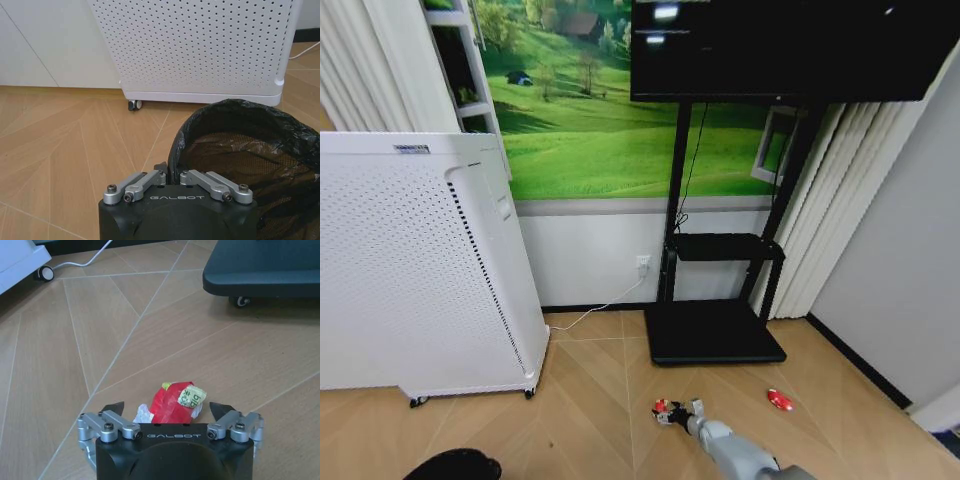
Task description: Pick up the trash bin and place the garbage on the floor into it.
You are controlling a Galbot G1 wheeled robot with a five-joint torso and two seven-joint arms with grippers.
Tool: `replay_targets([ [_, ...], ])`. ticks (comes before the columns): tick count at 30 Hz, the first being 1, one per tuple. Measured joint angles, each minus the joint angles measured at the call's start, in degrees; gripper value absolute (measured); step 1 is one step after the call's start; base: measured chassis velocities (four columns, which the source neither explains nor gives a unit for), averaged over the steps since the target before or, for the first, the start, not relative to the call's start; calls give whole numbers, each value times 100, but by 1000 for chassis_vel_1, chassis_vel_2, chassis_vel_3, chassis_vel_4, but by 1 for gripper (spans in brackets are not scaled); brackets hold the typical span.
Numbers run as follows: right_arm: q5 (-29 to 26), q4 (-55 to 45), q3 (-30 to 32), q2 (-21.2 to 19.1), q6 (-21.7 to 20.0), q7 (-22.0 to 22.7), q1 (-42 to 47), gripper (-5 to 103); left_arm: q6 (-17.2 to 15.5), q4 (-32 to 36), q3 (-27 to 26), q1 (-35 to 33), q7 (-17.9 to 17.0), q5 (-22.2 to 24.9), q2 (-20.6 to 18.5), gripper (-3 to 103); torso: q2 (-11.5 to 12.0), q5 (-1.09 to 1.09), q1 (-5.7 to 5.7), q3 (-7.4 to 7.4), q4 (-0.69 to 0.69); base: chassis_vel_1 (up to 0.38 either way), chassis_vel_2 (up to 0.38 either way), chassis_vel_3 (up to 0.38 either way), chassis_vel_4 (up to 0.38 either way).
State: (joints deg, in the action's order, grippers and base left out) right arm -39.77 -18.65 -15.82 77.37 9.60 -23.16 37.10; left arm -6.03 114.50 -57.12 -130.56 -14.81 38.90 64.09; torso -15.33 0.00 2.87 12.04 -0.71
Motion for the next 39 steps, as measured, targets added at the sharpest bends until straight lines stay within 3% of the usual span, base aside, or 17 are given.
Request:
replay_targets([
  [3, 43, 8, 34, 17, -14, 38, 16, 88, 6, -41, 41, 52, 7, 0, -20, 7, 0, 0, 0, 0, -1, 0, 0, 0, 0],
  [5, 44, 8, 35, 17, -15, 39, 17, 88, 7, -43, 44, 57, 8, 0, -23, 7, 0, 0, 0, 0, -1, 0, 0, 0, 0],
  [7, 50, 8, 39, 18, -16, 45, 19, 78, 7, -50, 49, 66, 10, 2, -27, 7, 0, 0, 0, 0, -1, 0, 0, 0, 0],
  [10, 53, 8, 42, 19, -16, 49, 21, 78, 7, -53, 52, 73, 10, 3, -30, 7, 0, 0, 0, 0, -1, 0, 0, 0, 0],
  [11, 58, 8, 46, 21, -17, 53, 24, 61, 8, -60, 58, 84, 11, 5, -35, 7, 0, -1, 0, 0, -1, 0, 0, 0, 0],
  [13, 121, 27, 121, 46, -17, 99, 34, 45, 21, -103, 80, 130, 21, 19, -78, 7, 0, 0, 0, 0, -1, 0, 0, 0, 0],
  [15, 152, 43, 147, 51, -16, 109, 37, 45, 26, -120, 93, 149, 21, 25, -95, 7, 0, 0, 0, 0, 0, 0, 0, 0, 0],
  [17, 219, 69, 201, 70, 17, 108, 47, 34, 31, -154, 133, 195, 26, 38, -127, 7, 1, 0, 0, 0, 0, 0, 0, 0, 0],
  [21, 250, 37, 201, 44, 93, 104, 79, 25, 32, -145, 138, 219, 4, 123, -182, 7, 1, 0, 0, 0, 0, 0, 0, 0, 0],
  [27, 83, -179, 37, -104, 134, 103, 83, 24, -43, -16, 56, 182, -137, 304, -259, 7, 2, 0, 0, 0, 0, 0, 0, 0, 0],
  [31, -380, -718, -330, -400, 173, 252, 140, 24, -188, 198, -113, 126, -305, 599, -369, 7, 1, 1, 0, 0, 0, 0, 0, 0, 0],
  [39, -615, -1500, -624, -1004, 538, 327, 272, 24, -293, 331, -341, 193, -475, 995, -599, 7, 1, 1, 0, 0, -2, 0, 0, 0, 0],
])
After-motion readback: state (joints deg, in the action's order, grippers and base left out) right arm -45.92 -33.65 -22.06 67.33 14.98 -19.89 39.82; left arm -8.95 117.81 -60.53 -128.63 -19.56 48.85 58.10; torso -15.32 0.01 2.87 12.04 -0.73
